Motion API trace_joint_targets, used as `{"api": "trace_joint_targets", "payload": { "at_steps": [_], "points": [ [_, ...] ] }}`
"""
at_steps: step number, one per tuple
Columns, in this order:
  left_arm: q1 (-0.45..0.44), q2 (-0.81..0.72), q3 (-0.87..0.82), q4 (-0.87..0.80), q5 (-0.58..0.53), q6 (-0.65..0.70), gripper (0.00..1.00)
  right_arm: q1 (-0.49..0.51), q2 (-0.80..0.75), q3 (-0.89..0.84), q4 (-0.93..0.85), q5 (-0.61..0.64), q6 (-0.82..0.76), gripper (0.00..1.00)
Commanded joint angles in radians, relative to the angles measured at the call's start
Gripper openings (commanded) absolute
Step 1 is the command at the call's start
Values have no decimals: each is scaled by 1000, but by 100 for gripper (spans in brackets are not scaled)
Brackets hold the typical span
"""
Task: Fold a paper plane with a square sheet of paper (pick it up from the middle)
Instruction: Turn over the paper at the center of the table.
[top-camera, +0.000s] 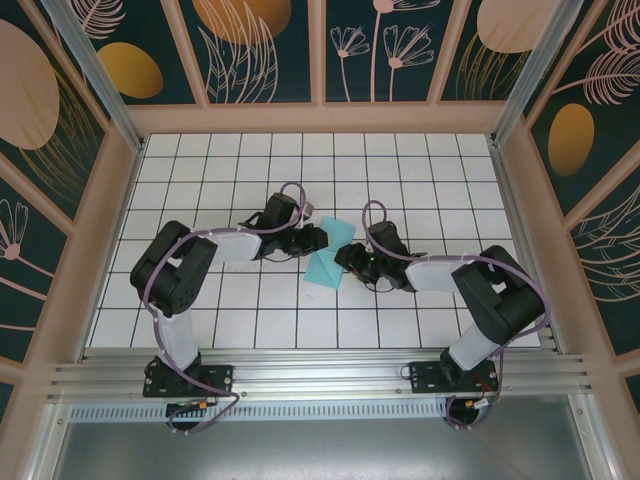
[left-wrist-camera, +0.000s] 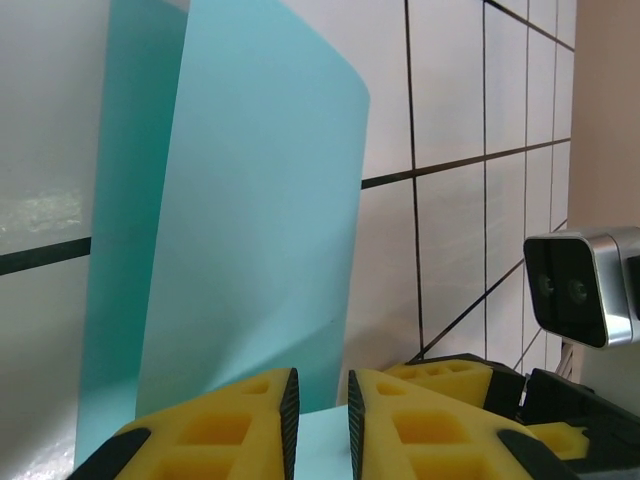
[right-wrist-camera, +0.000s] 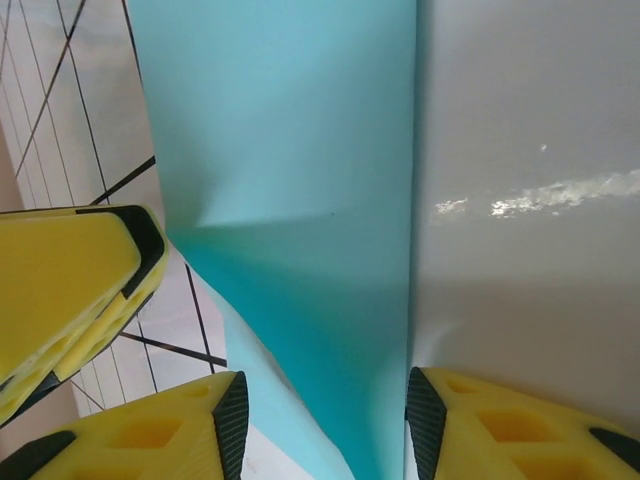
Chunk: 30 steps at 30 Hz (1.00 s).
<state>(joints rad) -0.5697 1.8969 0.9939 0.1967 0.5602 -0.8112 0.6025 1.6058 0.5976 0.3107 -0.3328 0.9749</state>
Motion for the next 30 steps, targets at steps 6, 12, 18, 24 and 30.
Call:
{"api": "trace_joint_targets", "payload": {
  "at_steps": [6,12,18,24,30],
  "points": [
    [1,54,37,-21,7,23,24,-3,38,42,20,-9,-12,48],
    [1,75,37,-25,-3,23,24,-3,48,54,5,0,-5,48],
    [1,80,37,-28,-7,24,24,-4,60,69,-1,-7,2,47],
    [1,83,35,-29,-8,23,24,-2,31,85,-75,49,-10,49],
    [1,83,31,-26,-15,20,24,-1,43,97,-96,67,-3,50]
  ]
}}
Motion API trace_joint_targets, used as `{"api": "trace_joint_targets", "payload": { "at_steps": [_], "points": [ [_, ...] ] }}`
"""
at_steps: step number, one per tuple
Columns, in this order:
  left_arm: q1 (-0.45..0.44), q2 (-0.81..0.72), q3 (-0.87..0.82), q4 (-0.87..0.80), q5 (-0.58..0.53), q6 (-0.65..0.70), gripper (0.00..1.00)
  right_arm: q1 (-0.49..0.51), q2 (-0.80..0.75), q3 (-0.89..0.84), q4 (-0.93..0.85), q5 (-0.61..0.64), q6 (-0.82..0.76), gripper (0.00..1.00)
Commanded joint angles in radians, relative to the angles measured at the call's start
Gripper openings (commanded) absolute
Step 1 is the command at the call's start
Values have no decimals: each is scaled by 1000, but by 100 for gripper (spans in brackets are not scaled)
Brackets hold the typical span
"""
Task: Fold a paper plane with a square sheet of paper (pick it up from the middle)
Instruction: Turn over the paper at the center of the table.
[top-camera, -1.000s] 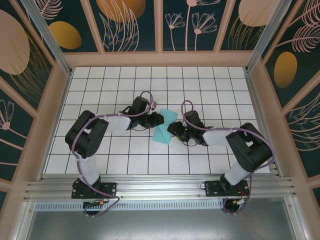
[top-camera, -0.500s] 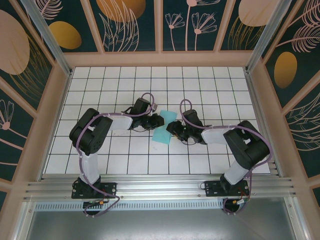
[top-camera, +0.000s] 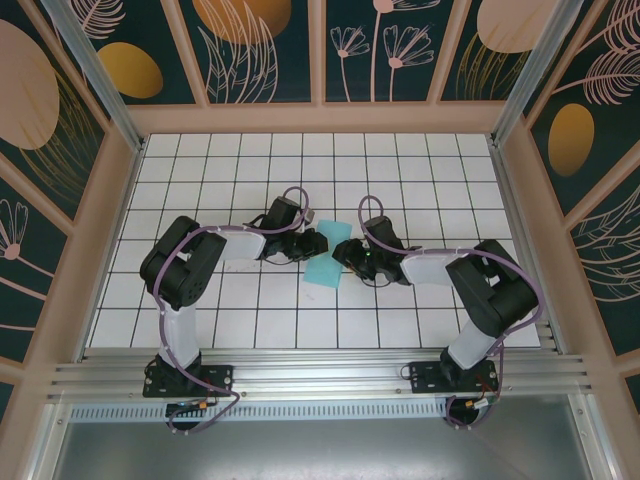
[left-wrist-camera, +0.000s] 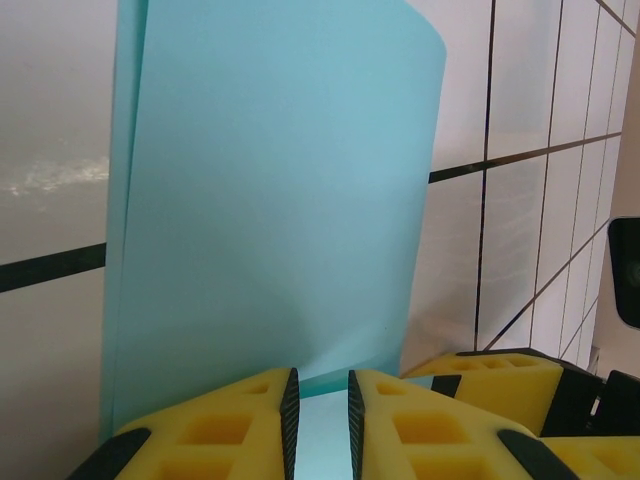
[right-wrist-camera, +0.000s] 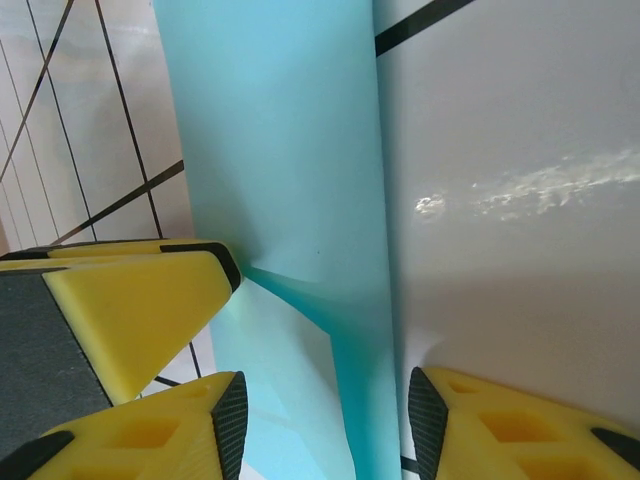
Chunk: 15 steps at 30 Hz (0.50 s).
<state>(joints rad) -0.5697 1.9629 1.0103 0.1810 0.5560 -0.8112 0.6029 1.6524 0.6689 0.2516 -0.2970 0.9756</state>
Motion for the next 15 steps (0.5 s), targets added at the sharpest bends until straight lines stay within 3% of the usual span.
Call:
{"api": "trace_joint_targets", "payload": {
  "at_steps": [1,15],
  "points": [
    [1,16,14,-10,-10,21,24,1,4,27,-27,23,0,50],
    [1,19,15,-9,-14,18,24,2,50,50,12,-47,30,46]
  ]
}}
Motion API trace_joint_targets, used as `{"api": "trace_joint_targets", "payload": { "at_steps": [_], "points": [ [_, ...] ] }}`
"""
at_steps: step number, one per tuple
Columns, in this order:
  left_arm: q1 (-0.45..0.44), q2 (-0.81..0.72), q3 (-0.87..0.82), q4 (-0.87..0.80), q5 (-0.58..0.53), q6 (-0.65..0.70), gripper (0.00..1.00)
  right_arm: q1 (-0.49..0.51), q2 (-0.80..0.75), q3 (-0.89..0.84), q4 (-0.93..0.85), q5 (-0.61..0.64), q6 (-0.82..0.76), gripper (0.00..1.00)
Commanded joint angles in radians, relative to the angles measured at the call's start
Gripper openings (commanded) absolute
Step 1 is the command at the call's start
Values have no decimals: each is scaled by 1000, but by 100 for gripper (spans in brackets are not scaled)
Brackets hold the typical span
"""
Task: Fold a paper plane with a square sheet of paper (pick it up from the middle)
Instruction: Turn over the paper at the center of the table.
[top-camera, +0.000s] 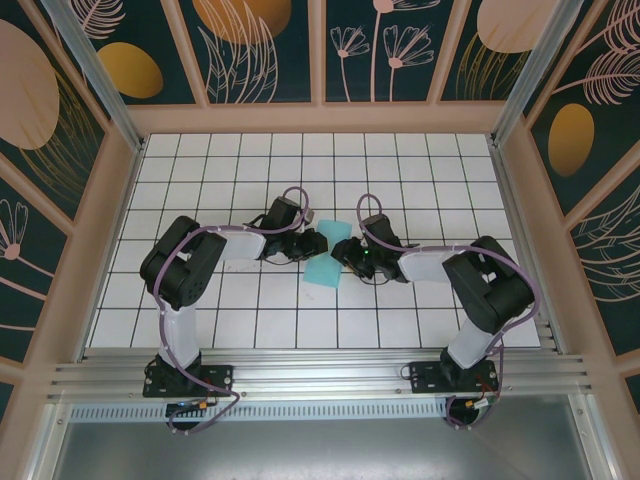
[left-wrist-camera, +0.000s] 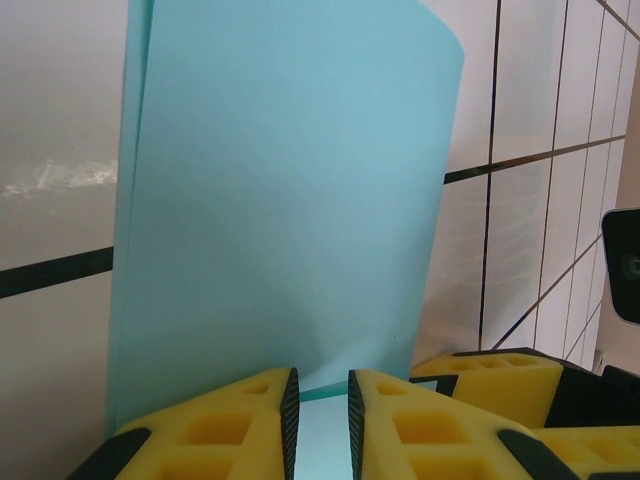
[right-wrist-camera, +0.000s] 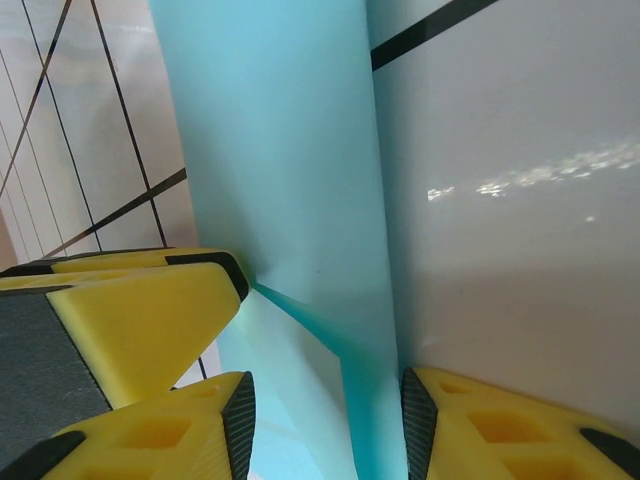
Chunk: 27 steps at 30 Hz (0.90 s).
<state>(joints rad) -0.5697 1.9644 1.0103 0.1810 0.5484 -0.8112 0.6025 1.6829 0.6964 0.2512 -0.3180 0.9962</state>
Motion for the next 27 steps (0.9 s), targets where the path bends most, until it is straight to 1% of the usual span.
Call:
{"api": "trace_joint_targets", "payload": {
  "at_steps": [1,5,9,12,27],
  "points": [
    [1,17,14,-10,-6,20,24,3,19,23,13,-29,6,45],
    [1,13,14,-12,-11,19,24,3,0,4,42,-40,-7,44],
    [1,10,15,-11,-18,13,24,2,-9,-12,67,-60,-26,40],
    [1,8,12,-11,-25,12,24,1,-15,-29,79,-52,-30,39],
    [1,-1,-1,0,-45,-7,24,0,37,-53,197,-91,-14,27]
  ]
}}
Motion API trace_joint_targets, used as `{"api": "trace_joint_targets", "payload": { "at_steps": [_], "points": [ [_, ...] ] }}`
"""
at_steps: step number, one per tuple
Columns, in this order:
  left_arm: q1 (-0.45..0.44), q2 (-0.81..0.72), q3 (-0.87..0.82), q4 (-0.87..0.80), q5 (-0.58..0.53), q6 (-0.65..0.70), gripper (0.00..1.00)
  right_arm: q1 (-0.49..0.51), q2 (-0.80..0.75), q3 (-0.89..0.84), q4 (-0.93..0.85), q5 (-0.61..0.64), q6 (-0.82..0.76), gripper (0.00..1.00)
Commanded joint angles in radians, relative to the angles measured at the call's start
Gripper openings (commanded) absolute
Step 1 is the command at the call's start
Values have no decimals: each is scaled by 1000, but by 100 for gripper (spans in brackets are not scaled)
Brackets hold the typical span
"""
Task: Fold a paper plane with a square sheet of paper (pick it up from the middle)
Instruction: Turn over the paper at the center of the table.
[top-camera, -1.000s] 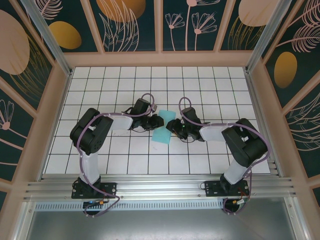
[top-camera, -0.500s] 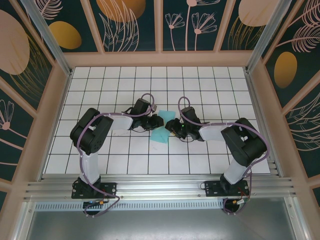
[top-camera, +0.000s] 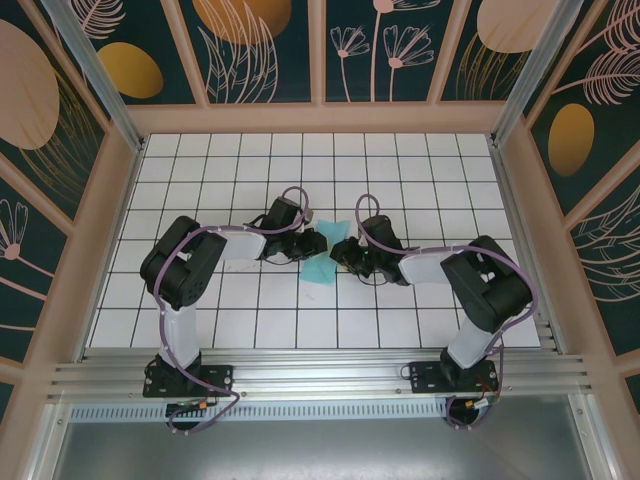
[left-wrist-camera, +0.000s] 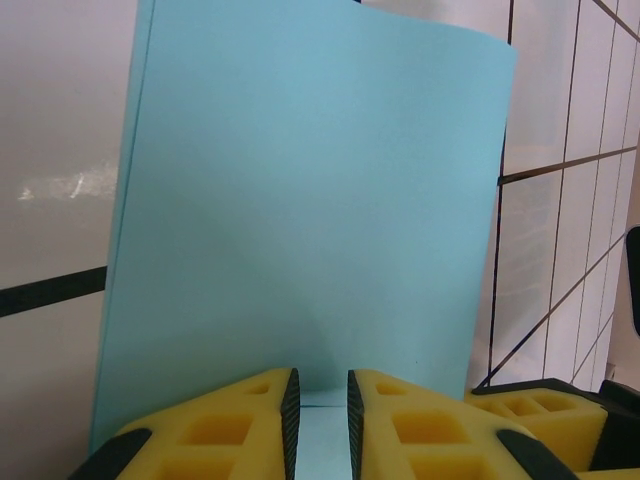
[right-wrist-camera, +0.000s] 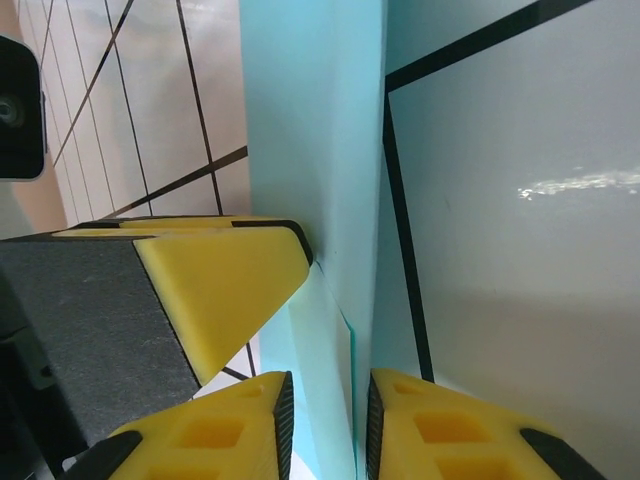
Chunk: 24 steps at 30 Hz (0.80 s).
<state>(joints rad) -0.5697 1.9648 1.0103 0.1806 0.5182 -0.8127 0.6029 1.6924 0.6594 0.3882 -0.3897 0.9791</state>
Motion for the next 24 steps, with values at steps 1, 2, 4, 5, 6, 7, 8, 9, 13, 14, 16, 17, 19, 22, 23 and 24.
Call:
{"api": "trace_joint_targets", "payload": {
  "at_steps": [1,2,4,5,6,7,8,9,13,14,16,17,19,22,23,24],
  "points": [
    [1,-2,-1,1,-15,-4,24,1,29,-19,68,-21,5,27],
    [0,-3,0,2,-16,-6,24,1,32,-22,74,-22,7,27],
    [1,-4,0,1,-16,-5,24,0,36,-26,80,-22,6,26],
    [1,-4,0,2,-17,-7,24,0,39,-26,79,-22,7,26],
    [1,-5,0,3,-19,-6,24,-1,42,-27,83,-23,5,25],
    [1,-5,0,3,-19,-8,24,-1,46,-28,85,-24,6,24],
    [1,-8,0,2,-18,-10,24,0,48,-30,89,-27,6,22],
    [1,-9,2,3,-19,-10,24,-1,51,-32,97,-32,8,21],
    [1,-29,2,4,-13,-9,25,0,40,-41,112,-31,8,14],
    [1,-43,0,5,-16,-10,26,-1,34,-41,107,-29,7,13],
    [1,-76,-7,2,-28,-11,26,-2,14,-39,89,-23,-4,10],
    [1,-99,-10,-4,-44,-12,26,-3,-1,-35,68,-19,-12,9],
    [1,-146,-22,-13,-86,-14,30,-3,-37,-24,9,6,-32,8],
    [2,-227,-32,-42,-179,-20,34,-4,-99,15,-134,65,-84,5],
    [3,-245,-63,-46,-214,-23,34,-3,-121,31,-189,90,-105,4],
    [3,-295,-75,-51,-250,-24,34,-4,-142,49,-247,113,-125,3]
  ]
}}
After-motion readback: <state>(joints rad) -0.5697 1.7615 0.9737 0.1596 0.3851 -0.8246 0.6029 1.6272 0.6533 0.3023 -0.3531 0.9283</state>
